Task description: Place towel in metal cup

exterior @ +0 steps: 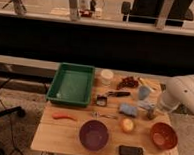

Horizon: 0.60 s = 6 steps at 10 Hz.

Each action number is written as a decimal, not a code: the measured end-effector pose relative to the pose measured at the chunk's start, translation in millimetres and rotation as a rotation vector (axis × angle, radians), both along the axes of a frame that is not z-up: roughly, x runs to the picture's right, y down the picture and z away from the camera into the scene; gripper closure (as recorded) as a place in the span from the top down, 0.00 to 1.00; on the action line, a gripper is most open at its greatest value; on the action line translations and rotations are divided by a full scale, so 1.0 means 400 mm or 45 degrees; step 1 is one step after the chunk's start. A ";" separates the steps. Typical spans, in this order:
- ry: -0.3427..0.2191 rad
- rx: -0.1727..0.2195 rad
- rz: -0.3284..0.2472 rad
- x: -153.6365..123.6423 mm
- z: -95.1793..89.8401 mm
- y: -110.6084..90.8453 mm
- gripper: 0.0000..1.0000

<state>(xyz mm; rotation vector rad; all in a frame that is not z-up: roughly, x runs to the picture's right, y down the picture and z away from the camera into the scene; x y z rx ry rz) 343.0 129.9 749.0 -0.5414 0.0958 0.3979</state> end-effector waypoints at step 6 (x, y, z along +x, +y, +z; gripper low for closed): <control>0.018 0.041 0.039 0.076 0.062 -0.008 0.00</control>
